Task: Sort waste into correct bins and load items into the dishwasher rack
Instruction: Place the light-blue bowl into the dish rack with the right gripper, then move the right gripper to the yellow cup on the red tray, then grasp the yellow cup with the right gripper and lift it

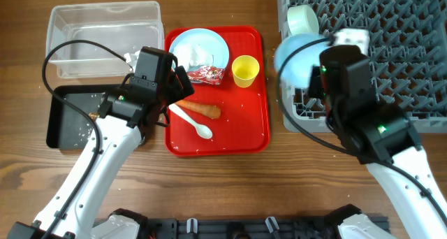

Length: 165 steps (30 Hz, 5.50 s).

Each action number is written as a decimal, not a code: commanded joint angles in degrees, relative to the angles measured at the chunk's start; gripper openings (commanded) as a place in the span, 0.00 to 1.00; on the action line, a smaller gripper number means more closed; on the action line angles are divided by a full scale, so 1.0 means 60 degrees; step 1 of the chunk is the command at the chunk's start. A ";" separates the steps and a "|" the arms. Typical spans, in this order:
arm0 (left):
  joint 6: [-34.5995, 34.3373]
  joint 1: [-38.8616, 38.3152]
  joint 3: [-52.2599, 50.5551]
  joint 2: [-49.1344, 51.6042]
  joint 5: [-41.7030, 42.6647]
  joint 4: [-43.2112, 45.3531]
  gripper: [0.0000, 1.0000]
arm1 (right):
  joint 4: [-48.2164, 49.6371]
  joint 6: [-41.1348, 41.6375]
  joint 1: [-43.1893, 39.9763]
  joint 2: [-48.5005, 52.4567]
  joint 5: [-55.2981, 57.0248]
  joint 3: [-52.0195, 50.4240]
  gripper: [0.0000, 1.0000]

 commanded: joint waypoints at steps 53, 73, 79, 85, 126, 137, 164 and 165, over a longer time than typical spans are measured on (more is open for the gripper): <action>-0.0058 0.0058 0.0058 0.0055 -0.0058 0.0018 1.00 | 0.3923 -0.5898 0.0342 0.6408 0.6645 -0.0200 0.04; -0.0058 0.0058 0.0062 0.0055 -0.0058 0.0018 1.00 | 0.3774 -0.5905 0.0914 0.6408 0.6127 -0.0197 1.00; -0.0058 0.0058 0.0062 0.0055 -0.0055 0.0018 1.00 | 0.4226 -0.5406 0.0914 0.6244 0.3213 -0.0197 1.00; -0.0058 0.0058 0.0062 0.0055 -0.0058 0.0018 1.00 | 0.3971 -0.4167 0.0914 0.6182 0.1523 -0.0193 1.00; -0.0058 0.0058 0.0062 0.0055 -0.0058 0.0018 1.00 | 0.1767 -0.1111 0.0896 0.1716 -0.6120 -0.0186 1.00; -0.0058 0.0058 0.0062 0.0055 -0.0058 0.0018 1.00 | 0.1905 -0.0936 0.0896 0.1723 -0.6113 -0.0189 1.00; -0.0058 0.0058 0.0062 0.0055 -0.0095 0.0018 1.00 | 0.3264 -0.0350 0.0896 0.3767 -0.6145 -0.0189 0.89; -0.0058 0.0058 0.0062 0.0055 -0.0095 0.0022 1.00 | 0.3413 -0.0324 0.0896 0.3781 -0.6145 -0.0189 0.89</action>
